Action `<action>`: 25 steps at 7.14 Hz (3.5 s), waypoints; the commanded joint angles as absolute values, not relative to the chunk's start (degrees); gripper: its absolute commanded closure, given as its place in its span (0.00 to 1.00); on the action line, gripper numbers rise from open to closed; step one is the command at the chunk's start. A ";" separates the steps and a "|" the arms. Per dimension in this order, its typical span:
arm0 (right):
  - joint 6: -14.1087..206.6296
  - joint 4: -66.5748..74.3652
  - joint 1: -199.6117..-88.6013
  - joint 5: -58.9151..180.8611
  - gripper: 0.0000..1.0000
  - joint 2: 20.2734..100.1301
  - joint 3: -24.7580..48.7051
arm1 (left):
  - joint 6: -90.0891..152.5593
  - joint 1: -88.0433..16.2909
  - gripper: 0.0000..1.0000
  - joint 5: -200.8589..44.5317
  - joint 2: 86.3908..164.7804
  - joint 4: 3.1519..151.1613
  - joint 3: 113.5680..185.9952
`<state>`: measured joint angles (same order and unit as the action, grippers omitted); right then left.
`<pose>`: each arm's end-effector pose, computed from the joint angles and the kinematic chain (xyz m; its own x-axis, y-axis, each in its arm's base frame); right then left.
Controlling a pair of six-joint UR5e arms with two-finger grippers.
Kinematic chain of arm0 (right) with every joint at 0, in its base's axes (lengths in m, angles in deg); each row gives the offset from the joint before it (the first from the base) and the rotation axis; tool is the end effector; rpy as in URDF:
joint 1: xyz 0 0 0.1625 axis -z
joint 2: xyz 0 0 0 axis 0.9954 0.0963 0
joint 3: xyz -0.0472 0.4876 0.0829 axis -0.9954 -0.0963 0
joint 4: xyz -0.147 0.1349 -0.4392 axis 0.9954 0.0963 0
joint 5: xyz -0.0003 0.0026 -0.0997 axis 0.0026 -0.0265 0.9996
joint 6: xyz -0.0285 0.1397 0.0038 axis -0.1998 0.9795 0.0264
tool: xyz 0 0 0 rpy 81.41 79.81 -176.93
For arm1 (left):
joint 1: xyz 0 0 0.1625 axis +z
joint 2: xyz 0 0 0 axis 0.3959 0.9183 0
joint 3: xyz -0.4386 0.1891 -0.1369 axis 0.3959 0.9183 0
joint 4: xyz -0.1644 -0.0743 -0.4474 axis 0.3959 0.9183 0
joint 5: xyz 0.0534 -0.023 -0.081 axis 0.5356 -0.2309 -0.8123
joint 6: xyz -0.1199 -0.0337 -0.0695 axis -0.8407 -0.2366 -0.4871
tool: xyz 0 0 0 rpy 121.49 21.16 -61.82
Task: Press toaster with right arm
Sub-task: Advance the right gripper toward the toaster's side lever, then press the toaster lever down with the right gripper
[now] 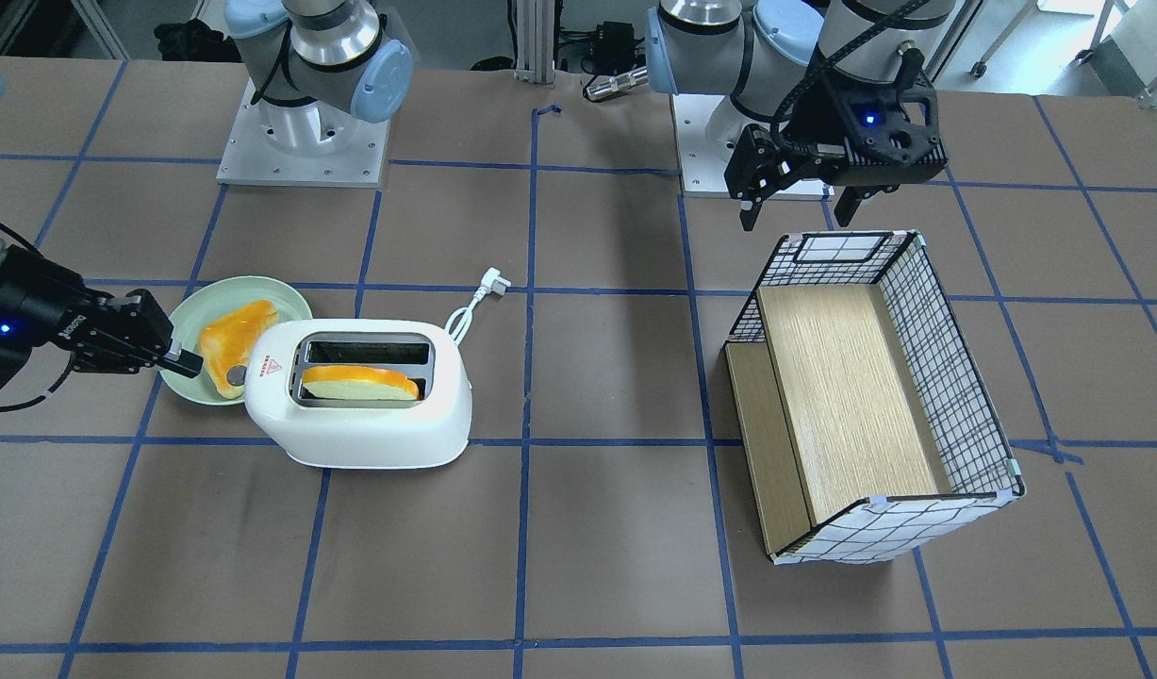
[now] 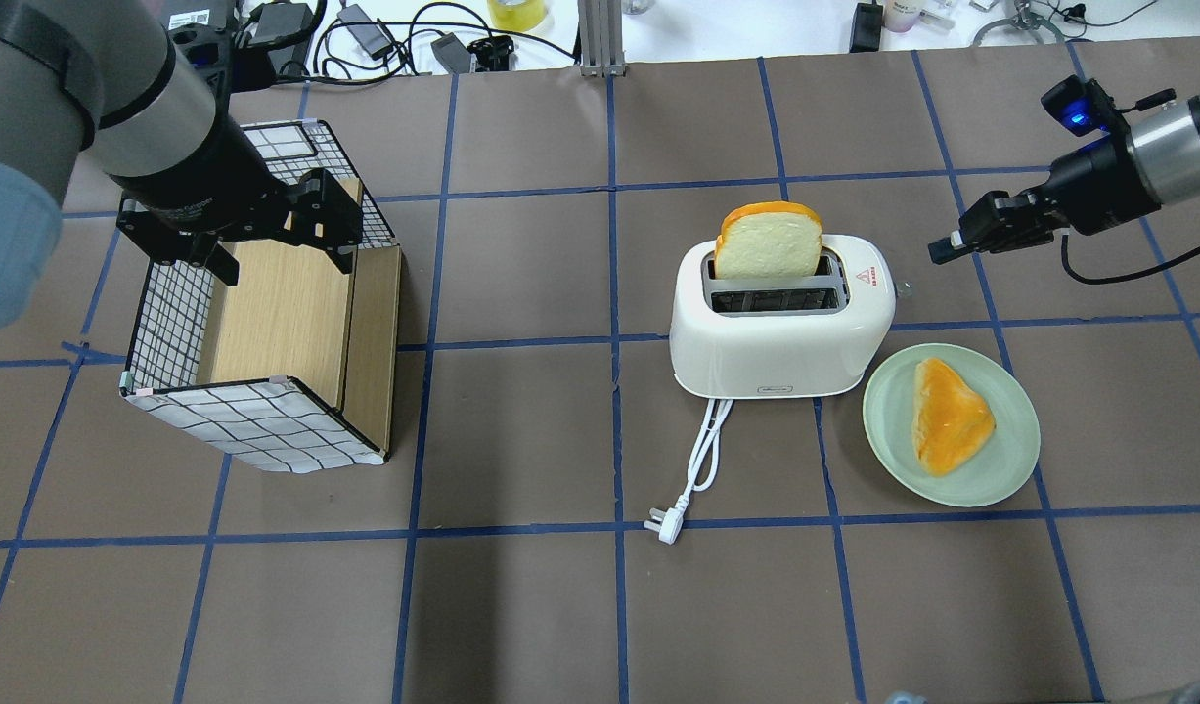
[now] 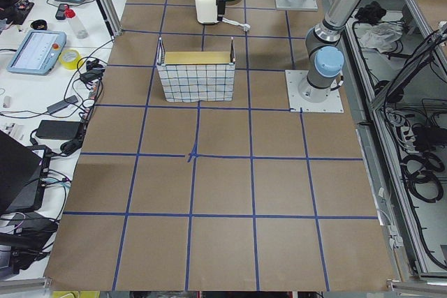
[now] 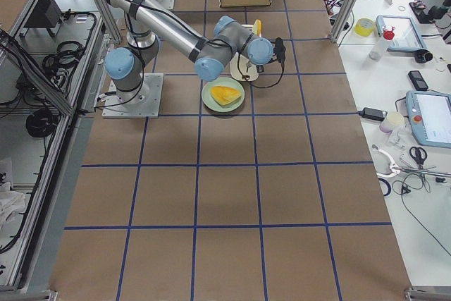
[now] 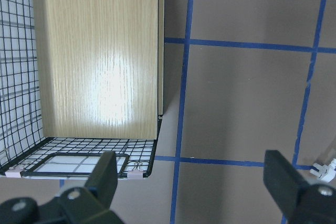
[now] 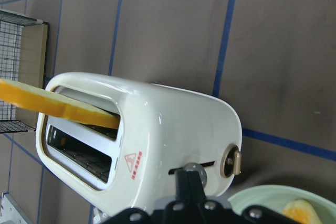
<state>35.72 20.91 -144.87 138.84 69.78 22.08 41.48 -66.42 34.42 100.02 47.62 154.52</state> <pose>-0.0944 -0.6024 0.3214 -0.7645 -0.1559 -0.6255 -0.0930 0.9868 -0.1324 -0.1283 -0.5208 0.5225 -0.9964 -0.0837 -0.0135 -0.0827 0.9946 -0.0627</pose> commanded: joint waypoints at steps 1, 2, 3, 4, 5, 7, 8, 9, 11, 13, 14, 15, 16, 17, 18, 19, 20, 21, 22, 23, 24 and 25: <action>35.81 17.78 -144.33 140.60 1.00 69.93 22.42 | 41.48 -66.42 0.00 34.42 100.01 47.63 154.53; 35.90 17.68 -144.42 140.25 1.00 70.02 23.03 | 41.48 -66.42 0.00 34.34 100.01 47.63 154.53; 36.16 18.02 -144.76 139.81 1.00 70.11 23.30 | 41.48 -66.42 0.00 34.42 100.01 47.63 154.53; 37.64 18.38 -144.85 135.63 1.00 70.11 23.30 | 41.48 -66.42 0.00 34.42 100.01 47.63 154.53; 38.18 19.16 -144.86 133.50 1.00 69.68 23.13 | 41.48 -66.42 0.00 34.42 100.01 47.63 154.53; 38.19 19.96 -144.94 133.48 1.00 68.98 23.30 | 41.48 -66.42 0.00 34.34 100.01 47.63 154.53; 38.36 19.53 -144.94 133.48 1.00 68.27 23.30 | 41.48 -66.42 0.00 34.42 100.01 47.63 154.53; 38.36 19.52 -145.03 133.56 1.00 67.66 23.48 | 41.48 -66.42 0.00 34.42 100.01 47.63 154.53; 38.36 20.05 -145.12 133.48 1.00 66.77 24.09 | 41.48 -66.42 0.00 34.42 100.01 47.63 154.53; 38.36 20.22 -146.26 132.00 1.00 66.68 24.10 | 41.48 -66.42 0.00 34.42 100.01 47.63 154.53; 38.19 20.14 -146.52 131.90 1.00 66.60 24.18 | 41.48 -66.42 0.00 34.42 100.01 47.63 154.53; 37.93 20.14 -146.53 132.77 1.00 66.07 24.18 | 41.48 -66.42 0.00 34.42 100.01 47.63 154.53; 37.84 20.22 -146.53 133.56 1.00 65.89 24.44 | 41.48 -66.42 0.00 34.42 100.01 47.63 154.53; 37.84 20.22 -146.44 134.00 1.00 65.89 24.45 | 41.48 -66.33 0.00 34.34 100.01 47.63 154.53; 37.66 20.40 -146.44 134.35 1.00 65.72 24.45 | 41.48 -66.42 0.00 34.42 100.01 47.63 154.53; 37.57 20.66 -146.44 136.27 1.00 65.54 24.45 | 41.48 -66.42 0.00 34.42 100.01 47.63 154.53; 37.57 21.36 -146.44 137.07 1.00 65.28 24.53 | 41.48 -66.42 0.00 34.42 100.01 47.63 154.53; 37.57 22.24 -146.44 139.95 1.00 64.41 24.54 | 41.48 -66.42 0.00 34.42 100.10 47.63 154.53; 37.57 22.42 -146.44 140.76 1.00 64.22 24.54 | 41.48 -66.42 0.00 34.42 100.02 47.63 154.53; 37.83 22.51 -146.44 142.16 1.00 63.87 24.54 | 41.48 -66.42 0.00 34.42 100.01 47.63 154.53; 37.84 22.68 -146.44 143.05 1.00 63.00 24.54 | 41.48 -66.42 0.00 34.42 100.01 47.63 154.53; 37.92 23.56 -146.44 144.01 1.00 62.64 24.54 | 41.48 -66.42 0.00 34.42 100.01 47.63 154.53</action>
<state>37.82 22.82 -146.44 142.78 63.26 24.53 41.48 -66.42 34.42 100.02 47.62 154.52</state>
